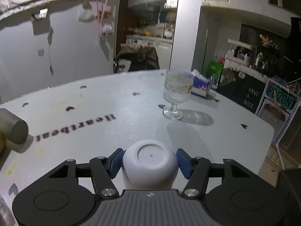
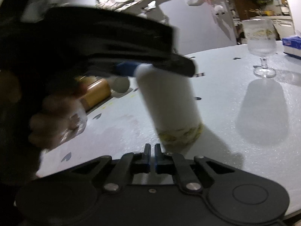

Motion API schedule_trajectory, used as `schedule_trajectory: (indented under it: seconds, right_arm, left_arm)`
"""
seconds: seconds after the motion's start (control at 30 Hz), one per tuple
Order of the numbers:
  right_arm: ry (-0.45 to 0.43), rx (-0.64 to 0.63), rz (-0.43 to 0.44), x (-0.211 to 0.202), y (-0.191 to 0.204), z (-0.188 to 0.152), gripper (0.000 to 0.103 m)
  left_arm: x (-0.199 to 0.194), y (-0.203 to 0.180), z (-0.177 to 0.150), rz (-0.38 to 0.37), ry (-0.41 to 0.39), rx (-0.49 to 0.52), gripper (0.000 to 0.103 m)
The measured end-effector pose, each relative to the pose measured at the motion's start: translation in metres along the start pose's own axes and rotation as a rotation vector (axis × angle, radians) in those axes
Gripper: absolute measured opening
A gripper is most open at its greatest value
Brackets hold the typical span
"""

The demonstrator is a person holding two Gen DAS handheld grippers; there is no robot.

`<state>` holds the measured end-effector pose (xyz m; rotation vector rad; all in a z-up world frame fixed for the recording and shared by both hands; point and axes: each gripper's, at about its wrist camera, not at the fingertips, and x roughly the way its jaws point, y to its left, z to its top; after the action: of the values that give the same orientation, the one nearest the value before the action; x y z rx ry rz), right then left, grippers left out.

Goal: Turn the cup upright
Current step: 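Grasp the white cup with the right gripper while the left gripper releases it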

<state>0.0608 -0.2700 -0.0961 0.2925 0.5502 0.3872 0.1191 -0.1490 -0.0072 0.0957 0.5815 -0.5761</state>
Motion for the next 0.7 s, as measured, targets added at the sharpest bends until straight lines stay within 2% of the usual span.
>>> schedule_trajectory:
  seconds: [0.13, 0.3, 0.47, 0.6, 0.63, 0.7]
  right_arm:
    - [-0.019, 0.067, -0.011, -0.004, -0.012, 0.000, 0.003]
    - [-0.027, 0.085, -0.036, -0.007, -0.014, -0.001, 0.003]
    - [-0.026, 0.078, -0.053, -0.008, -0.018, -0.001, 0.003]
    - [-0.034, 0.075, -0.128, -0.017, -0.021, 0.004, 0.013]
    - [-0.034, 0.102, -0.127, -0.019, -0.025, 0.007, 0.015]
    - [-0.022, 0.202, -0.084, -0.023, -0.038, 0.012, 0.024]
  left_arm:
    - [-0.023, 0.004, -0.018, -0.015, -0.032, -0.006, 0.062]
    - [-0.041, 0.011, -0.049, -0.038, -0.018, -0.046, 0.062]
    - [-0.045, 0.021, -0.069, -0.008, -0.019, -0.095, 0.061]
    - [-0.044, 0.029, -0.078, 0.017, -0.011, -0.133, 0.061]
    - [-0.044, 0.030, -0.080, 0.021, -0.009, -0.139, 0.061]
    - [-0.045, 0.029, -0.083, 0.025, -0.029, -0.137, 0.061]
